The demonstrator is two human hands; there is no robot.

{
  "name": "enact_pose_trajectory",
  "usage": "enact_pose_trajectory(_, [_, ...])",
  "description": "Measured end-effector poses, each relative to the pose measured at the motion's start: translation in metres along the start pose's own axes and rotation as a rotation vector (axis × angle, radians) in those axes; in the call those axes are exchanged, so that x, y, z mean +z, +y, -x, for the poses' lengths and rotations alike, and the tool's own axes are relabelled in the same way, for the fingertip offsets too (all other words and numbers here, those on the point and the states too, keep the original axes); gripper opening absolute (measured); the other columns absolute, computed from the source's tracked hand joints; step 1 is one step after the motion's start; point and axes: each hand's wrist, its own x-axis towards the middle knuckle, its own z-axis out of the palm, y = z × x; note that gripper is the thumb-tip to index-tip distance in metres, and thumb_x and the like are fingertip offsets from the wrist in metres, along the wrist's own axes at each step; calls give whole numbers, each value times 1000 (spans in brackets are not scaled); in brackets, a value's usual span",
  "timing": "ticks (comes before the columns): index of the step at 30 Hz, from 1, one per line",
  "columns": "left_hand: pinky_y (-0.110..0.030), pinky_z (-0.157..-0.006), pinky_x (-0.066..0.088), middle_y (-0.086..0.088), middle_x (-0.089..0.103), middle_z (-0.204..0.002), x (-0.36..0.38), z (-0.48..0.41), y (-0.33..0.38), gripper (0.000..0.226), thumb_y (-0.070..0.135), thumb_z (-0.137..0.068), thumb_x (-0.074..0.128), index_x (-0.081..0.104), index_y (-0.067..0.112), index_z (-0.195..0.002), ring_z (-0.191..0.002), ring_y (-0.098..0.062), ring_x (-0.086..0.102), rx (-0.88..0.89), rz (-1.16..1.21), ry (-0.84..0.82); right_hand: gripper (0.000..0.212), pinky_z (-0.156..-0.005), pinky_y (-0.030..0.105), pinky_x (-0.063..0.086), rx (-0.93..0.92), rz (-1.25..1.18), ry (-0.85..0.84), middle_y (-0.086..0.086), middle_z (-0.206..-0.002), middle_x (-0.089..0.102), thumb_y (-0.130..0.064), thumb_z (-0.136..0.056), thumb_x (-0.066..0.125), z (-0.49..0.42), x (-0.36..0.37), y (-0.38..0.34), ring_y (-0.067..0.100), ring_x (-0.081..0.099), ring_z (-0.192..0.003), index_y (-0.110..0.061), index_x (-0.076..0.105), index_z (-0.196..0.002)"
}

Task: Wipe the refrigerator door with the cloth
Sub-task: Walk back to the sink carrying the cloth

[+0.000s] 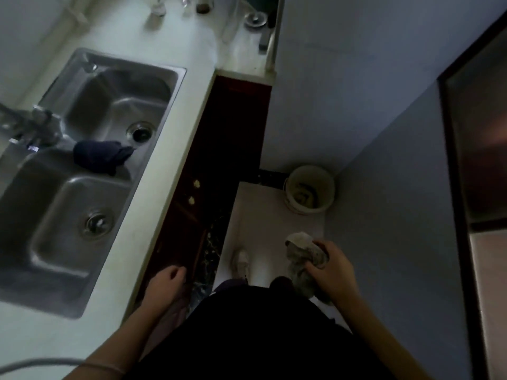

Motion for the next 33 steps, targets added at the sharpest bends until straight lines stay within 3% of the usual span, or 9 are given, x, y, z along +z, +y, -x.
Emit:
enact_pose_trajectory(5, [-42, -77, 49, -7, 68, -81, -41, -62, 105, 31, 34, -101, 52, 65, 12, -83, -80, -23, 63, 191, -58, -28, 45, -79, 27, 43, 56, -2, 56, -6, -113, 66, -29, -81, 77, -55, -17, -21, 11, 61, -97, -29, 62, -124])
enact_pose_trajectory(10, [-40, -80, 51, -1, 71, -84, -67, -108, 171, 30, 39, -101, 50, 67, 18, -86, -82, -18, 66, 221, -24, -17, 45, -81, 30, 46, 62, -16, 37, -7, -114, 65, -31, -83, 76, -118, -36, -49, 13, 63, -98, -32, 59, -125])
enact_pose_trajectory(16, [-37, -72, 46, -4, 68, -80, -74, -144, 194, 31, 35, -101, 52, 65, 14, -83, -79, -20, 64, 104, 58, 55, 43, -80, 24, 44, -49, -62, -36, -3, -109, 61, -13, -82, 79, -218, -53, -90, 14, 60, -97, -20, 61, -122])
enact_pose_trajectory(19, [-39, -74, 47, -5, 66, -76, -75, -149, 197, 30, 32, -100, 54, 63, 14, -78, -77, -23, 62, -16, 99, 108, 39, -78, 10, 39, -144, -48, -99, -9, -100, 60, -8, -83, 76, -269, -65, -118, 9, 59, -93, -28, 59, -112])
enact_pose_trajectory(22, [-36, -72, 43, -3, 68, -81, -75, -148, 202, 26, 29, -100, 55, 65, 18, -79, -78, -19, 61, -109, 133, 153, 37, -83, 23, 44, -230, -5, -191, -8, -103, 63, -15, -84, 77, -316, -69, -143, 13, 61, -96, -23, 63, -117])
enact_pose_trajectory(26, [-33, -78, 42, -1, 69, -92, -84, -153, 213, 22, 30, -100, 54, 71, 17, -94, -88, -21, 61, -187, 197, 219, 36, -72, 9, 42, -288, 3, -370, -9, -105, 61, -15, -89, 74, -368, -70, -188, 9, 62, -96, -23, 60, -121])
enact_pose_trajectory(29, [-37, -84, 51, 0, 73, -93, -96, -160, 226, 30, 48, -91, 48, 69, 27, -89, -90, -22, 65, -221, 257, 251, 37, -76, 23, 44, -362, 12, -373, -3, -108, 64, -16, -87, 76, -392, -66, -219, 13, 61, -94, -23, 62, -120])
enact_pose_trajectory(31, [-38, -81, 53, 3, 73, -88, -105, -167, 233, 32, 53, -85, 44, 66, 30, -83, -86, -20, 66, -218, 281, 265, 37, -74, 22, 43, -405, 32, -379, -1, -109, 62, -16, -86, 77, -405, -58, -236, 16, 61, -96, -22, 63, -119])
enact_pose_trajectory(33, [-36, -75, 52, 7, 72, -81, -117, -178, 240, 29, 49, -93, 48, 64, 29, -78, -80, -17, 66, -202, 281, 282, 36, -75, 19, 44, -456, 39, -385, -1, -109, 62, -19, -85, 78, -417, -48, -253, 17, 62, -98, -23, 63, -117])
